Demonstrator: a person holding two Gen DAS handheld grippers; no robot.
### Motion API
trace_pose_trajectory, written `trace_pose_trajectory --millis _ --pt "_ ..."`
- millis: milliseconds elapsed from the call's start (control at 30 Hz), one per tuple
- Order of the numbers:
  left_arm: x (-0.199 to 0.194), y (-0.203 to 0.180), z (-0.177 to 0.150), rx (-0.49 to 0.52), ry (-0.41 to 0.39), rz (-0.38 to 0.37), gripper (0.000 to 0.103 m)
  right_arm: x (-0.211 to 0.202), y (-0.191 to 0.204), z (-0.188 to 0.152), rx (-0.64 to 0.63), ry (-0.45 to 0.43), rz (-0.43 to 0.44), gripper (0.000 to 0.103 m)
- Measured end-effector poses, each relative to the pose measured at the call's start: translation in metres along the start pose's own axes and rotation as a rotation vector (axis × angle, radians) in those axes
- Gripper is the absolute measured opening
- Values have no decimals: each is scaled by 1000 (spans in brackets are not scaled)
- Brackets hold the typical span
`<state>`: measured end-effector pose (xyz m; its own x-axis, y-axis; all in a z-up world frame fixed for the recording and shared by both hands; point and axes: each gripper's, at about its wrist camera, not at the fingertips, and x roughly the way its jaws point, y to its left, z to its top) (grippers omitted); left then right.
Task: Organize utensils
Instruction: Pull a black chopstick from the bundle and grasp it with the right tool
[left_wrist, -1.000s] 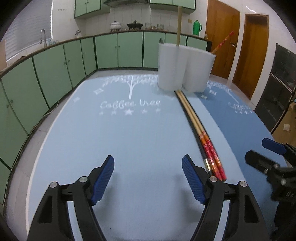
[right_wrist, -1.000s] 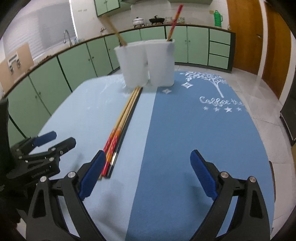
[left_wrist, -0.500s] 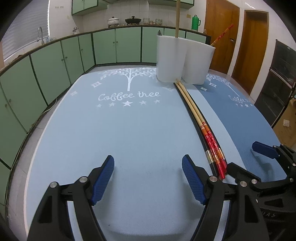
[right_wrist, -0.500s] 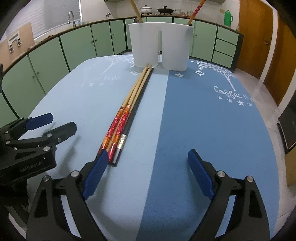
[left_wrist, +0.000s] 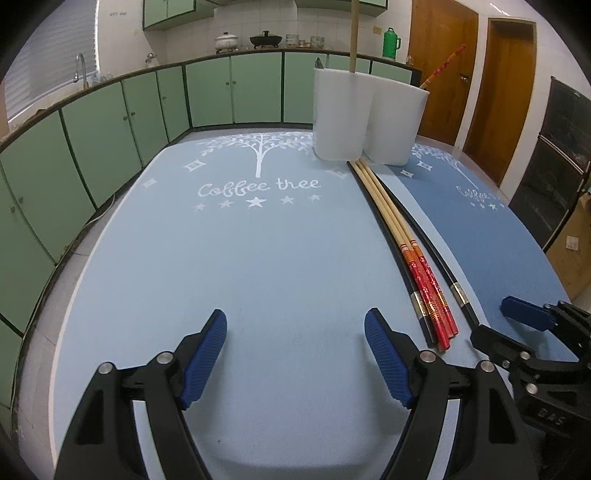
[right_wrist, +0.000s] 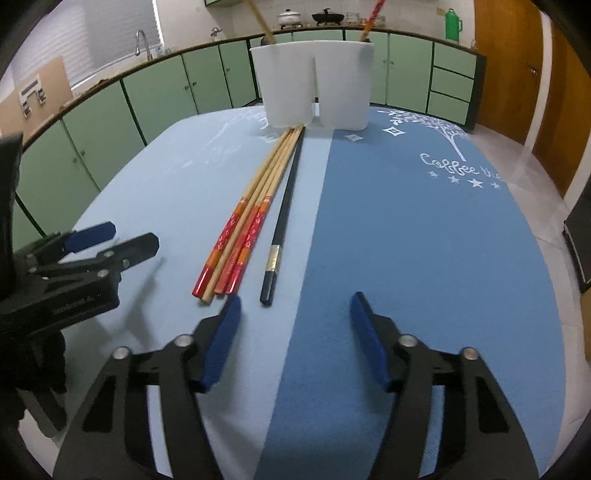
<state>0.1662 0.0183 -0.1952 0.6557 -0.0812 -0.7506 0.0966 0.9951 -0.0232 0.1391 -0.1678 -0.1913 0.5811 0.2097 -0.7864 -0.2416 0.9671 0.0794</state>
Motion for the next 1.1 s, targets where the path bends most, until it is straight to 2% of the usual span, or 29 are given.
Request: trace_pose_trajectory --millis 167,233,300,667,933,1100 --pt "2 -2 0 7 6 -2 76 5 4 5 -6 0 6 28" --pt "2 -3 0 5 10 -3 76 6 7 5 -16 1 15 12" --pt "3 -5 0 9 14 -3 77 5 11 4 -33 0 20 6" --pt "-3 -33 -7 61 26 -90 77 -2 -19 0 38 -14 -12 6" --pt "4 -51 -6 95 46 -92 77 -1 -25 -1 51 -17 -8 6" --pt "5 -42 -7 73 52 -55 78 -2 -25 -2 56 -17 -3 6"
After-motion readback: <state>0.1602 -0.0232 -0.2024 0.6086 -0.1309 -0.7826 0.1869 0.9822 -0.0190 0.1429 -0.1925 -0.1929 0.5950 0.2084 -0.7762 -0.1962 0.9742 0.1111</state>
